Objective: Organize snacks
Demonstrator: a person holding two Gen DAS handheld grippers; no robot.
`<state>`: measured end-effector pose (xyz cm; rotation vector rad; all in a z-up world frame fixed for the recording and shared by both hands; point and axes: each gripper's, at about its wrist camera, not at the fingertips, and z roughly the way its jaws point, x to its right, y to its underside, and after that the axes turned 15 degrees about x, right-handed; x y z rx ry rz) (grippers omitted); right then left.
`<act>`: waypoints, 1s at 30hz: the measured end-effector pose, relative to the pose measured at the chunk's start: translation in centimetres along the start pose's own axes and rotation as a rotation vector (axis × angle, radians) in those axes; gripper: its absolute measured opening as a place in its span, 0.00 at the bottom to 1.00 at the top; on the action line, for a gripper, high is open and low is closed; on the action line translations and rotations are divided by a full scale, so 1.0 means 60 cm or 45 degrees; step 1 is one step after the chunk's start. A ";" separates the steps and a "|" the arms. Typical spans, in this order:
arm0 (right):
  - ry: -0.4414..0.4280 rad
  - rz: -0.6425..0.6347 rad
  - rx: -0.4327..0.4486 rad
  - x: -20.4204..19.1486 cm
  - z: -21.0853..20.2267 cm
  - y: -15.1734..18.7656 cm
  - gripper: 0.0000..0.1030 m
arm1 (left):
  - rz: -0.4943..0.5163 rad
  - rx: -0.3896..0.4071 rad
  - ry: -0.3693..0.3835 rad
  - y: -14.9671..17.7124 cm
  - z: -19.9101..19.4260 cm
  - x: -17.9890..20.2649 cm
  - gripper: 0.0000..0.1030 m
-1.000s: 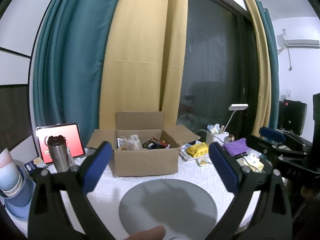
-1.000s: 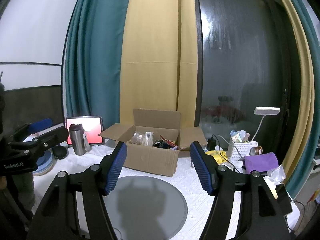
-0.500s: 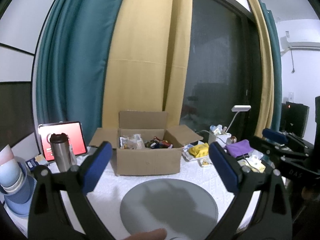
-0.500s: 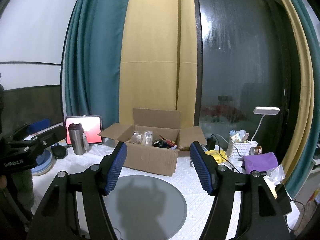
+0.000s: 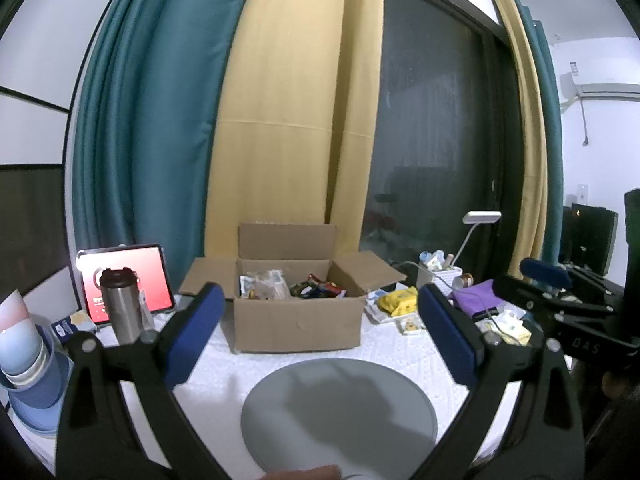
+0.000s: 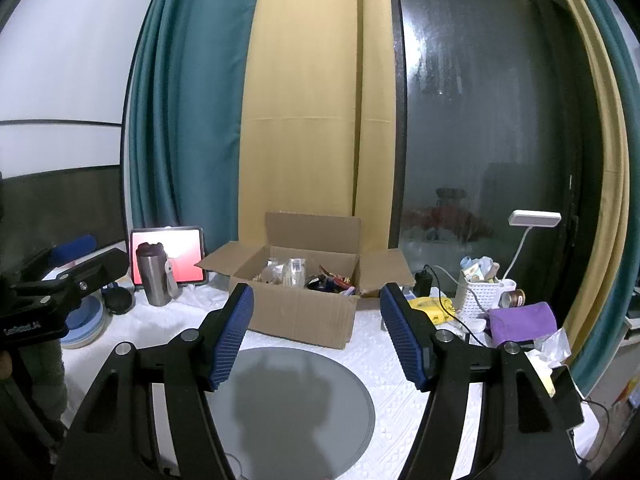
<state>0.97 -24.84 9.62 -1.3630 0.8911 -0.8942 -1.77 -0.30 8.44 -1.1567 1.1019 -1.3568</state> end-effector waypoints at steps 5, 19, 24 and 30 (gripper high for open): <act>0.001 0.000 0.002 0.000 0.001 -0.001 0.67 | -0.005 -0.005 -0.001 0.002 -0.001 0.002 0.95; -0.002 0.001 0.002 0.004 0.004 0.000 0.67 | -0.013 -0.020 0.003 0.006 0.002 0.004 0.95; -0.001 -0.001 0.002 0.003 0.004 -0.001 0.67 | -0.013 -0.018 0.003 0.006 0.002 0.005 0.95; 0.006 0.000 0.002 0.006 0.004 0.000 0.67 | -0.013 -0.020 0.002 0.006 0.002 0.004 0.95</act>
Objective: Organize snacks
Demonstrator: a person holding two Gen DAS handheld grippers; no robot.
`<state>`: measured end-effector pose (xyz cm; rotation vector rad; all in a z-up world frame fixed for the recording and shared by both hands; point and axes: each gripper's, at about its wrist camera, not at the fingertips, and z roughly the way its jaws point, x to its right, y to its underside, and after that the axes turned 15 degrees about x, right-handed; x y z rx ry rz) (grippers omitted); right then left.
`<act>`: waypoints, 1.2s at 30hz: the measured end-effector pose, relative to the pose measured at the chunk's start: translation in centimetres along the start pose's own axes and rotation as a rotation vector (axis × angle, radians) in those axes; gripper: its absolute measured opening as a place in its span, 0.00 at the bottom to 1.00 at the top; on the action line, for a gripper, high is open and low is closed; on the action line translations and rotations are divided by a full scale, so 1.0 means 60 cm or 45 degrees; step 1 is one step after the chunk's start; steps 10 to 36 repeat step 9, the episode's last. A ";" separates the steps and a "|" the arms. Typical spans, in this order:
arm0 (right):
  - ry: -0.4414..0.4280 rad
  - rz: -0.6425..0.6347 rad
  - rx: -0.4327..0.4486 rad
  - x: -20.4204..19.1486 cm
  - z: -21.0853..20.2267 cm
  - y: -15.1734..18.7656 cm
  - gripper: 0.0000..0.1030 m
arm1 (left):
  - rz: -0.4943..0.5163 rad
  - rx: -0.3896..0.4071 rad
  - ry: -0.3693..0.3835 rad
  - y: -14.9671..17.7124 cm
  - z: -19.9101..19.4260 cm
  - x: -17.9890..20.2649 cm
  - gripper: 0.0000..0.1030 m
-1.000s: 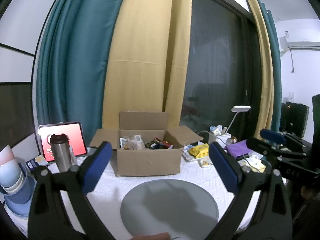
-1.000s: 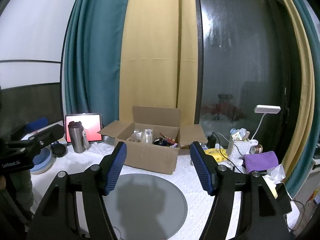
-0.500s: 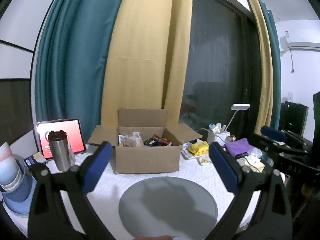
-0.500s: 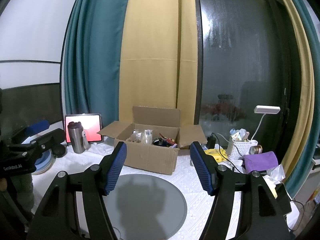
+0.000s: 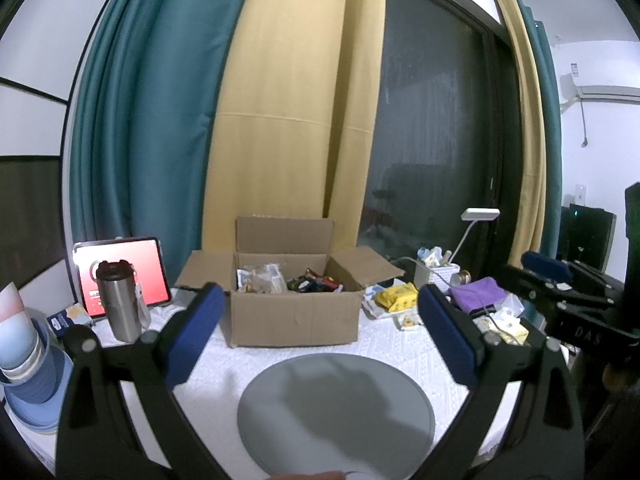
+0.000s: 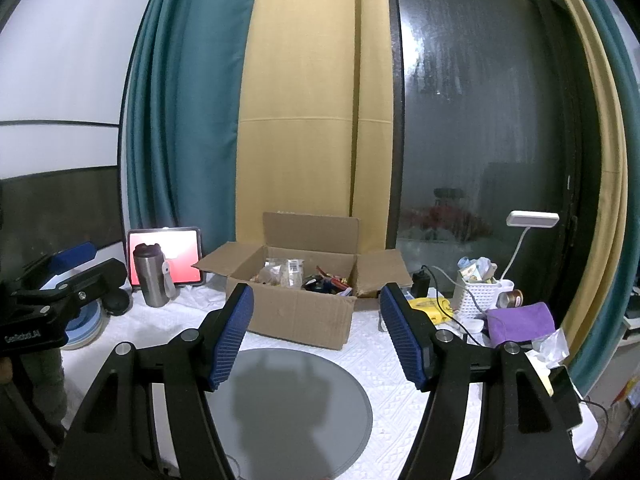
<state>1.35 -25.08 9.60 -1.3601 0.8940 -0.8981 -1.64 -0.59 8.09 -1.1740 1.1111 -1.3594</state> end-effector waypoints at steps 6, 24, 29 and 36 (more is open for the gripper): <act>0.007 0.001 -0.003 0.004 -0.001 0.002 0.67 | 0.001 -0.003 0.019 0.000 -0.002 0.004 0.95; 0.001 0.005 0.002 0.006 0.000 0.002 0.67 | -0.004 -0.010 0.063 0.004 0.007 0.002 0.95; 0.001 0.005 0.002 0.006 0.000 0.002 0.67 | -0.004 -0.010 0.063 0.004 0.007 0.002 0.95; 0.001 0.005 0.002 0.006 0.000 0.002 0.67 | -0.004 -0.010 0.063 0.004 0.007 0.002 0.95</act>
